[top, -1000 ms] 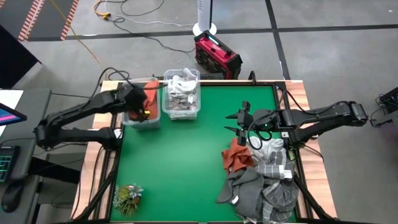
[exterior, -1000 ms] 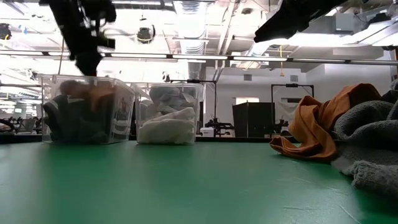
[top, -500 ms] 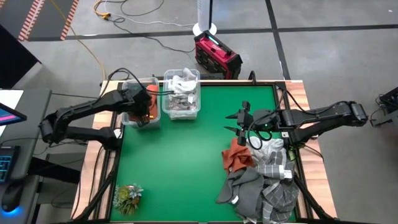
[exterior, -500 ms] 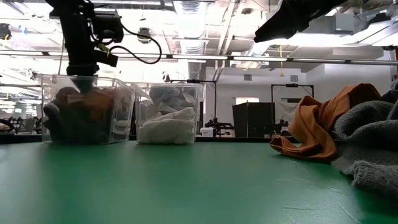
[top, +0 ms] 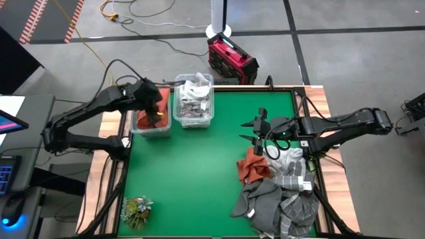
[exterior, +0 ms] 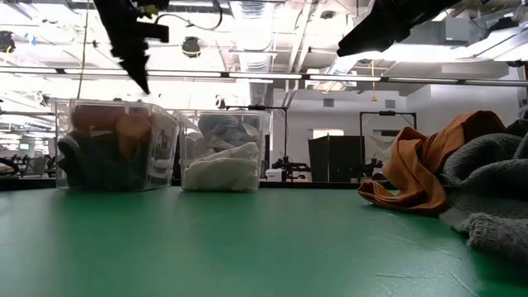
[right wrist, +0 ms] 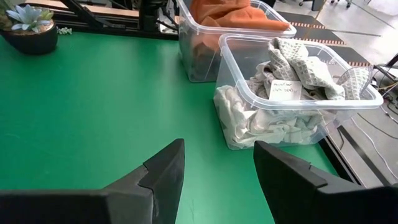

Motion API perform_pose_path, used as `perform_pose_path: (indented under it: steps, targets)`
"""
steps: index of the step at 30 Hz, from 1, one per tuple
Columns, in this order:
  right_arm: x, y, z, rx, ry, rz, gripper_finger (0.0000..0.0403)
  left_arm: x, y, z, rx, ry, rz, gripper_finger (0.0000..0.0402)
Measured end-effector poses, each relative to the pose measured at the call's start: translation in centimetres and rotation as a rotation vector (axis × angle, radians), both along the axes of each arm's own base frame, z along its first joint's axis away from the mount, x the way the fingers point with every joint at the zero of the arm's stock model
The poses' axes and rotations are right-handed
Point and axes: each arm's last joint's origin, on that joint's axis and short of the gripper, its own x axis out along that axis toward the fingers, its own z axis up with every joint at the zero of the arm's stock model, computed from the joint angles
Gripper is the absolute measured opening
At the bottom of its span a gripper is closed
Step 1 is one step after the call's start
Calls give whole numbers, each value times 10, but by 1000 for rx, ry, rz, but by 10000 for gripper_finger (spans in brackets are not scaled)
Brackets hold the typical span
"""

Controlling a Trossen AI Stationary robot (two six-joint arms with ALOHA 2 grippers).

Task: Sort towels by color in basket
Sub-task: Put the orange towel into the left transparent bin

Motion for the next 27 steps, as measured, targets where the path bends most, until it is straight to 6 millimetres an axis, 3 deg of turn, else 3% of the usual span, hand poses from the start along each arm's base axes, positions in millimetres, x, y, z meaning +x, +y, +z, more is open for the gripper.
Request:
perform_pose_path:
  steps: [5, 13, 17, 22, 27]
  targets:
    - [0, 0, 0, 1, 0, 0, 222, 11, 6, -13, 37, -45, -30, 185]
    - [0, 2, 0, 0, 0, 8, 222, 11, 29, -90, -53, 61, 25, 185]
    - [0, 2, 0, 0, 1, 7, 222, 8, 38, -110, -157, 84, 51, 185]
    - [0, 1, 0, -1, 2, 6, 222, 8, 40, -100, -224, 76, 28, 177]
    - [0, 1, -1, -1, 10, 6, 222, 7, 37, -53, -159, -3, 3, 166]
